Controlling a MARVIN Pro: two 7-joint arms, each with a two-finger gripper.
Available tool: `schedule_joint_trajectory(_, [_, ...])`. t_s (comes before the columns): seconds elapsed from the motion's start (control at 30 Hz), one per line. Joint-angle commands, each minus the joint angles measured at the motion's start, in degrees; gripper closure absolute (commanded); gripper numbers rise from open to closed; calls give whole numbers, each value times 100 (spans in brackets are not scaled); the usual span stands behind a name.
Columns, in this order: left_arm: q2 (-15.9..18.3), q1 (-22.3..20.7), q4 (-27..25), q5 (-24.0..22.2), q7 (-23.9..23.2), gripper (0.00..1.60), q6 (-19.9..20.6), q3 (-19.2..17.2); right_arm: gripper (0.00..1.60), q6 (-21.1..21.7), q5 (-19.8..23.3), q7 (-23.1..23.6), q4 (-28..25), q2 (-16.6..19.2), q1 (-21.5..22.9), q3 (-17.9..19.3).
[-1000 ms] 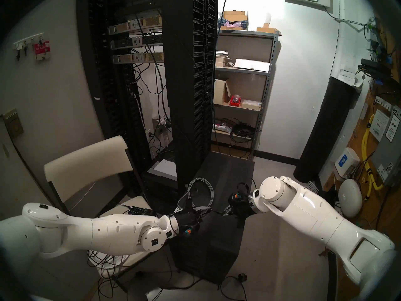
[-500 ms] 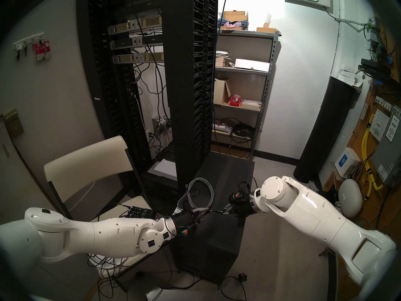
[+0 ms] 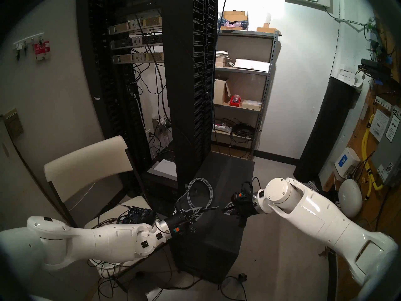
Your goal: Insert the cable into the workstation's USB slot
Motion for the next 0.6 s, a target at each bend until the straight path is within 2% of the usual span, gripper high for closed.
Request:
schedule_joint_trajectory(0.0, [49,66,127,-316,59,160,-741,-216,88,-390,63,-231,-44,55,-139,128])
schedule_joint_trajectory(0.07, [81,87,87,-378,36,160,-739,-241,88,-440,26,-267,-15,33,-141,116])
schedule_joint_trajectory(0.2, [109,180,145,-458,70,160,-1183,-283,87,-776,-19,-616,128,-106,-236,160])
schedule_joint_trajectory(0.27, [139,238,108,-503,45,160,-1268,-291,87,-978,-48,-743,282,-259,-248,145])
schedule_joint_trajectory(0.33, [91,294,219,-542,72,160,-1576,-285,86,-1128,18,-842,429,-409,-255,159])
schedule_joint_trajectory(0.37, [124,301,124,-548,53,160,-1427,-286,85,-1122,44,-935,475,-479,-261,181])
schedule_joint_trajectory(0.4, [70,309,246,-538,60,160,-1678,-270,83,-1289,20,-1007,608,-575,-247,173])
schedule_joint_trajectory(0.57, [33,340,222,-598,64,160,-1744,-266,83,-1747,425,-1191,887,-929,-285,351])
